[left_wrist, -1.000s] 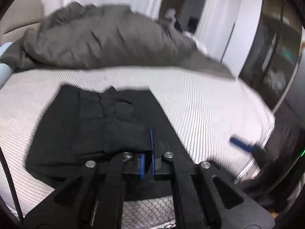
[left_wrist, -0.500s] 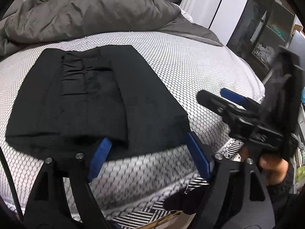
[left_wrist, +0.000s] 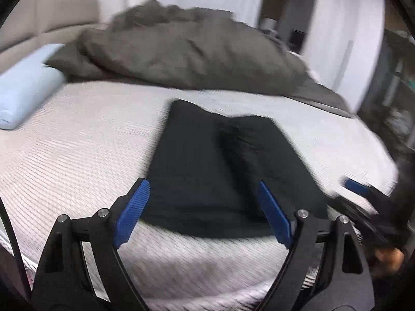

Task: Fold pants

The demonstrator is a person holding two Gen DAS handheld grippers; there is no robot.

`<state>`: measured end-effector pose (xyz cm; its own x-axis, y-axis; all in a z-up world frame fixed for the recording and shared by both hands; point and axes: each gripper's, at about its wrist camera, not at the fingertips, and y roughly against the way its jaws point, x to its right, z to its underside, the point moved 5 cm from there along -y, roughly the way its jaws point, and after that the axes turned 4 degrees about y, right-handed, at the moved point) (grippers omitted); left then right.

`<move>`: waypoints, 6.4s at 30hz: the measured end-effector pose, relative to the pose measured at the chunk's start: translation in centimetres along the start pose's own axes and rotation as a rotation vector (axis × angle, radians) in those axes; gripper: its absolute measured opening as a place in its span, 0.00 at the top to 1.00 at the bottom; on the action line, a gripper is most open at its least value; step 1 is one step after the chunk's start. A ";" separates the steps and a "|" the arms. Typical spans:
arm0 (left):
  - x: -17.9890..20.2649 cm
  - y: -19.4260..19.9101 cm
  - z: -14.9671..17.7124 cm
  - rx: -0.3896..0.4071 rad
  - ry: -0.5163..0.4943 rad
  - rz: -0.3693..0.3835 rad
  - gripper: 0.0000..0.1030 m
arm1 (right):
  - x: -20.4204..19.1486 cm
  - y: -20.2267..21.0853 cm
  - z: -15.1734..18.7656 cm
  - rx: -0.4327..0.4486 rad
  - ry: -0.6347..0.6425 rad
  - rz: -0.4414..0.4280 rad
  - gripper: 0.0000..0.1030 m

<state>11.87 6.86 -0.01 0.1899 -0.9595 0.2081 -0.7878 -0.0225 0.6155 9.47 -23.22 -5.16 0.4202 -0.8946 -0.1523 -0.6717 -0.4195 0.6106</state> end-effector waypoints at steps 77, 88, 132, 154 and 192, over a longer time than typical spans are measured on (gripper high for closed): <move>-1.0 -4.2 2.7 -0.114 -0.105 -0.083 0.12 | 1.1 -1.3 -1.1 0.028 -0.276 -0.206 0.42; -1.8 -5.1 3.3 -0.136 -0.117 -0.108 0.12 | 1.0 -6.5 -1.1 -0.072 -0.408 -0.157 0.85; -3.5 -5.3 3.7 -0.334 0.460 0.453 0.63 | -0.3 -3.8 1.4 -0.075 -0.246 -0.216 0.88; -2.4 -6.6 2.4 -0.250 0.498 0.395 0.87 | -0.6 -1.8 1.0 0.012 -0.213 -0.254 0.88; -6.4 -2.6 0.8 -0.190 0.297 0.228 0.44 | 1.2 -3.7 1.5 -0.098 -0.220 -0.143 0.68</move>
<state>12.16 12.87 -3.56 0.2055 -0.8104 0.5486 -0.7127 0.2602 0.6514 11.52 -23.02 -8.77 0.3568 -0.8439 -0.4005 -0.5482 -0.5364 0.6417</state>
